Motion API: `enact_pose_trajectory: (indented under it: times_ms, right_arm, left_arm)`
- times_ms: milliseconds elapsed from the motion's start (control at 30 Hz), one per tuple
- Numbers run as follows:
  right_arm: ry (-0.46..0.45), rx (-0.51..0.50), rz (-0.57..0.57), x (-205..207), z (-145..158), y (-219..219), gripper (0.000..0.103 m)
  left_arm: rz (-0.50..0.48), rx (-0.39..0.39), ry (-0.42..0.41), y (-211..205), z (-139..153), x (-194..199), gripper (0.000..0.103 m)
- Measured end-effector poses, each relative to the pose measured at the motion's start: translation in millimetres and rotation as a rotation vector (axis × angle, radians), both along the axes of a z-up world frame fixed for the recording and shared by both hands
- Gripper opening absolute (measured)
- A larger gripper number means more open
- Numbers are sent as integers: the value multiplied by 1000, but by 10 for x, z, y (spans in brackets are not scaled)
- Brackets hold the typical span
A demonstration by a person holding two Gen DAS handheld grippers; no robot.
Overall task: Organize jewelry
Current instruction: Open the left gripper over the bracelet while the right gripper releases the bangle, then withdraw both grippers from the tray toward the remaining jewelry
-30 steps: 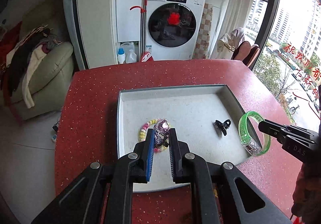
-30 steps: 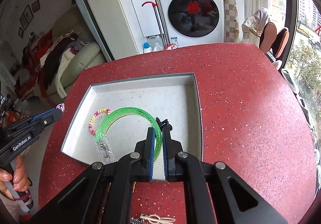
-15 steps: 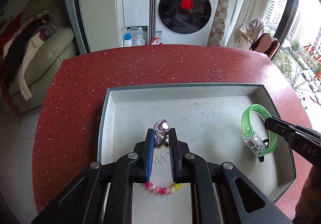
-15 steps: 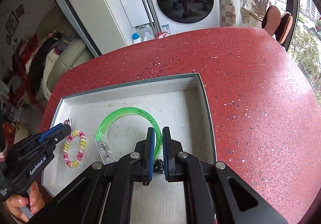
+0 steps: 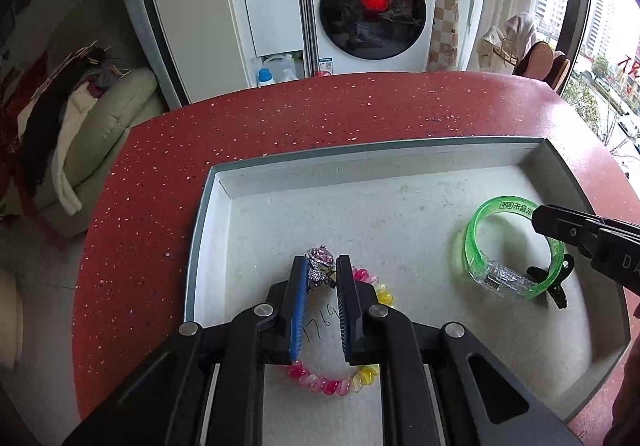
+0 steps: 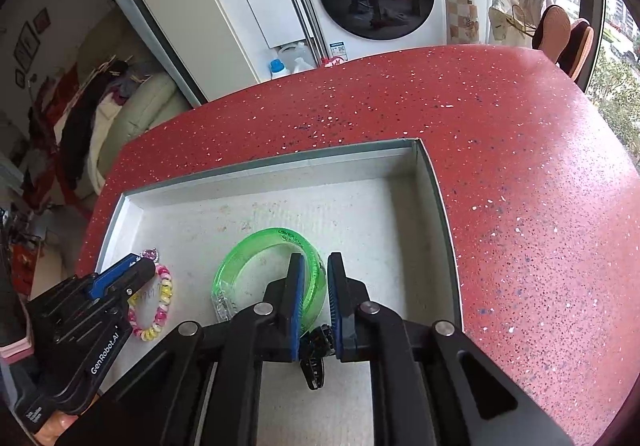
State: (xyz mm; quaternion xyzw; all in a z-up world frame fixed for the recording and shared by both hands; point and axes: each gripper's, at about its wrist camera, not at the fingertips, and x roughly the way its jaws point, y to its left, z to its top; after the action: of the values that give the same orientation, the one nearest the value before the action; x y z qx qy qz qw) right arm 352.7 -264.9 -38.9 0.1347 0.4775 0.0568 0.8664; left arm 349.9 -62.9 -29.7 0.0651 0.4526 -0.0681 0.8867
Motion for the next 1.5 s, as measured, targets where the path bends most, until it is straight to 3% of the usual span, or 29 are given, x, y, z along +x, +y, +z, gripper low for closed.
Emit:
enact_pose_trajectory:
  times_ms: [67,100,733,767,800,833,867,1000,1100,1300,1367,1500]
  right_arm:
    - [-14,18,1,-34,32,-7,54]
    - [-24,22,0,-52,55,-12,57]
    - [-113,63,-24,-615,385,0,59]
    - [-113,65,-23,-642,390,10,61]
    - [-114,66,-23,-666,393,16,62]
    - [-115,66,-23,-685,397,22,62]
    - [-115,67,-21,-708,402,25,62]
    - [-123,70,-19,-784,435,41,67]
    - [-141,81,-18,-879,471,37,82]
    - [-181,133,-16,-1168,563,2,83]
    - [-193,139,-13,-1286,586,4,103]
    - [-239,141,-16,-1566,631,24,103]
  left_arm:
    - [7,-1,1,18,10,-18,33]
    - [8,-1,-2,21,23,-33,33]
    - [2,-48,-64,113,281,-311,33]
    - [3,-52,-63,117,281,-310,37]
    - [4,-54,-60,125,283,-303,72]
    - [10,-54,-60,133,290,-302,96]
    - [26,-53,-80,148,311,-319,103]
    - [15,-56,-102,145,321,-346,103]
    - [20,-57,-119,153,336,-400,103]
    - [-6,-79,-137,245,470,-659,103]
    - [-10,-91,-129,287,508,-767,103]
    - [-35,-118,-109,374,535,-1039,103]
